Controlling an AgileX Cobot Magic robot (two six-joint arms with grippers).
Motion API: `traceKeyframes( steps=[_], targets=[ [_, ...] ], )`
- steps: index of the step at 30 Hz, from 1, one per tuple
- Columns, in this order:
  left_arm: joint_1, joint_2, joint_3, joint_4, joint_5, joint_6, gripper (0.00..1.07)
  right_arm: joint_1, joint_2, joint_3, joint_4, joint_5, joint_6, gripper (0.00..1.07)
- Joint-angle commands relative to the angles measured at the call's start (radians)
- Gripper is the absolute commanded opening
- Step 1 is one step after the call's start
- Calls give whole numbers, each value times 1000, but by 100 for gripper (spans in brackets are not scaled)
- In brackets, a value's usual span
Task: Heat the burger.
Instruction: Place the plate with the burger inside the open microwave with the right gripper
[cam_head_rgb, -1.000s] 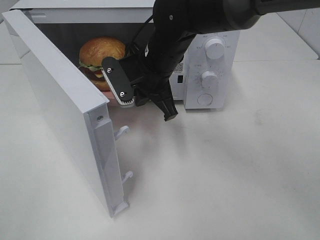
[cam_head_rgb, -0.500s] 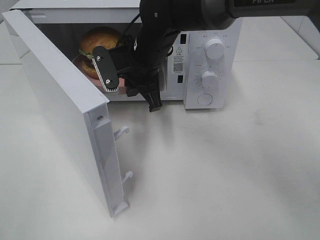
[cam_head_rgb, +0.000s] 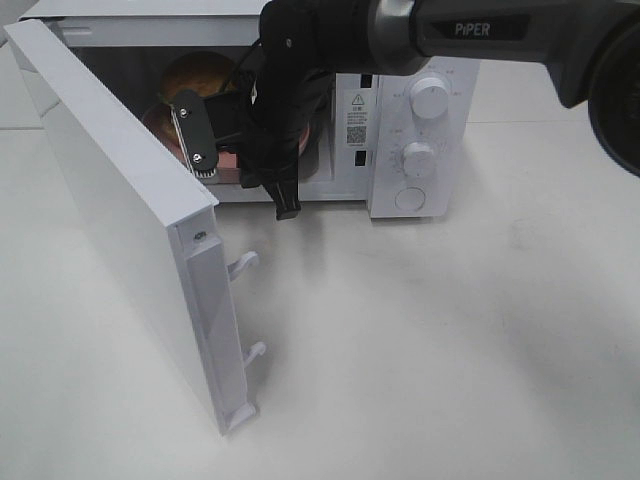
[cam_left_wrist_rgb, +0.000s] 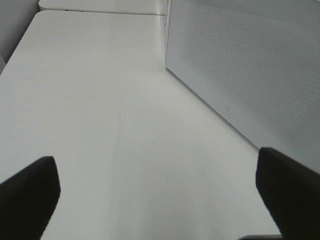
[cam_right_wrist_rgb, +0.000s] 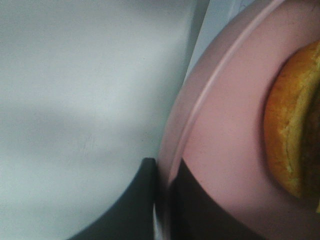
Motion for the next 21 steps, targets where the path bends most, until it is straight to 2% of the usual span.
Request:
traceKeyframes(
  steps=[1, 7, 15, 21],
  targets=[
    [-6, -16, 1, -3, -13, 0, 100, 3, 4, -44, -31, -56, 23, 0],
    [-6, -16, 1, -3, -13, 0, 100, 2, 48, -107, -56, -58, 41, 0],
    [-6, -16, 1, -3, -13, 0, 100, -10, 70, -117, -62, -94, 88, 1],
    [-6, -16, 1, -3, -13, 0, 100, -21, 88, -117, -69, -99, 88, 9]
  ],
)
